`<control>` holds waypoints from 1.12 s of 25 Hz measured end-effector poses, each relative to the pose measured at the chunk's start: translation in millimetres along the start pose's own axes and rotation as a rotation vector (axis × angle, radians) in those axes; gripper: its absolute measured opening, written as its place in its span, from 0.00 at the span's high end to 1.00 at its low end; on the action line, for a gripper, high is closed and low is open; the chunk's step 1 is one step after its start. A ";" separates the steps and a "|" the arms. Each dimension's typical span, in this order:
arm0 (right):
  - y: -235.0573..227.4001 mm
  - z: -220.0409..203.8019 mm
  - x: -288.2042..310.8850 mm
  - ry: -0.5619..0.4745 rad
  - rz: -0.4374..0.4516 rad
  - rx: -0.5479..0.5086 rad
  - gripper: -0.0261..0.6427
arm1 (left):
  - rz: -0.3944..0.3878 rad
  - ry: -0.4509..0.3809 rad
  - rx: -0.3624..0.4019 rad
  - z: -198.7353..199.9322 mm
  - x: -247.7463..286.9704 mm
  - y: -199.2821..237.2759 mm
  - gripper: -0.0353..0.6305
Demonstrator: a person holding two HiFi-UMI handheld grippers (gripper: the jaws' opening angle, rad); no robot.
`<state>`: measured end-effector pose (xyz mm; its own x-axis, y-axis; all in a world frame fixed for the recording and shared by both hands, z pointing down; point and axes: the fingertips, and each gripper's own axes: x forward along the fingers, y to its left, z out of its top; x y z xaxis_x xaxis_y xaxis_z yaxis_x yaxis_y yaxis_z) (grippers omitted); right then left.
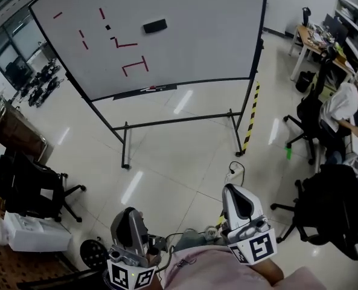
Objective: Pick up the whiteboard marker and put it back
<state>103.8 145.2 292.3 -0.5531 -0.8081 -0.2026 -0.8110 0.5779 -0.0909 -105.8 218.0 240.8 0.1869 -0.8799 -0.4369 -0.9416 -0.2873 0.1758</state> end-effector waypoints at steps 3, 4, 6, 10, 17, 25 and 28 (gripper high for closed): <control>15.7 0.2 -12.5 -0.001 -0.011 -0.013 0.96 | -0.027 0.069 -0.009 -11.9 -16.8 -7.7 0.94; 20.8 0.9 -15.1 0.005 -0.014 -0.013 0.96 | -0.039 0.084 -0.017 -13.9 -21.1 -10.6 0.94; 35.9 6.5 -17.7 0.002 -0.005 -0.009 0.96 | -0.065 0.104 -0.035 -15.5 -28.0 -15.8 0.94; 67.8 13.2 -14.0 -0.018 0.023 -0.069 0.96 | -0.102 0.097 -0.041 -7.3 -34.1 -16.5 0.94; 85.7 15.1 -7.1 -0.017 0.011 -0.046 0.96 | -0.113 0.078 -0.042 8.5 -34.3 -0.2 0.94; 93.1 14.1 -7.8 -0.028 0.049 -0.056 0.96 | -0.127 0.081 -0.045 3.1 -30.2 -12.1 0.94; 90.2 11.6 -12.0 -0.027 0.049 -0.051 0.96 | -0.070 0.143 -0.047 -16.8 -25.2 -11.3 0.94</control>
<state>39.5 208.3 275.2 -0.5875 -0.7753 -0.2318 -0.7922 0.6095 -0.0306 -95.1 237.1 264.7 0.2926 -0.9010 -0.3203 -0.9113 -0.3642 0.1920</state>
